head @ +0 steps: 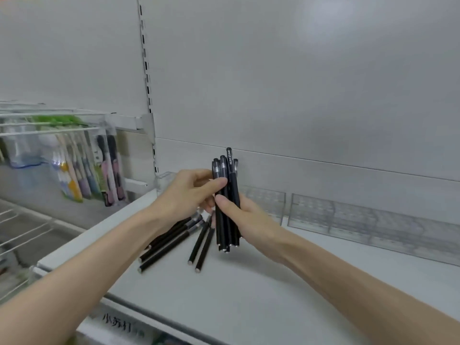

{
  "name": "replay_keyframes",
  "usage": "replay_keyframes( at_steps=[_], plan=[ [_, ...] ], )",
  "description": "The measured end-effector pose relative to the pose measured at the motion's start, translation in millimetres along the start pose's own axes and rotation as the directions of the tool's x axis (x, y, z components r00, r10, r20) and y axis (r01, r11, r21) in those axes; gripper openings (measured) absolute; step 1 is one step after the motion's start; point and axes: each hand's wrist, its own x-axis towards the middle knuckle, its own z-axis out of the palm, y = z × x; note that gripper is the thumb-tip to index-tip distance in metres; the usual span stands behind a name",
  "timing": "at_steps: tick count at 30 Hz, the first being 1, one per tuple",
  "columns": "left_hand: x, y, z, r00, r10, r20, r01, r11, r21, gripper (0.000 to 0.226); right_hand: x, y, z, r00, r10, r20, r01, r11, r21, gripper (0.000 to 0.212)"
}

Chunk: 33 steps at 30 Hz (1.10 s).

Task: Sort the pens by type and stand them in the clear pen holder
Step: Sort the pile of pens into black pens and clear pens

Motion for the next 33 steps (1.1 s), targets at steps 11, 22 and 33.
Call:
replay_keyframes(
  at_steps=[11, 22, 33],
  plan=[
    [27.9, -60.4, -62.3, 0.971, 0.054, 0.234, -0.039, 0.997, -0.069, 0.016, 51.4, 11.2, 54.4, 0.97, 0.057, -0.234, -0.098, 0.981, -0.169, 0.02],
    [28.5, -104.9, -74.2, 0.935, 0.099, 0.341, -0.292, 0.759, 0.582, 0.043, 45.3, 21.5, 74.3, 0.783, 0.122, -0.61, -0.499, 0.71, -0.497, 0.021],
    [11.7, -108.0, -72.8, 0.869, 0.029, 0.494, -0.29, 0.839, 0.461, 0.054, 37.9, 24.1, 68.9, 0.857, 0.156, -0.491, -0.422, 0.759, -0.496, 0.034]
  ],
)
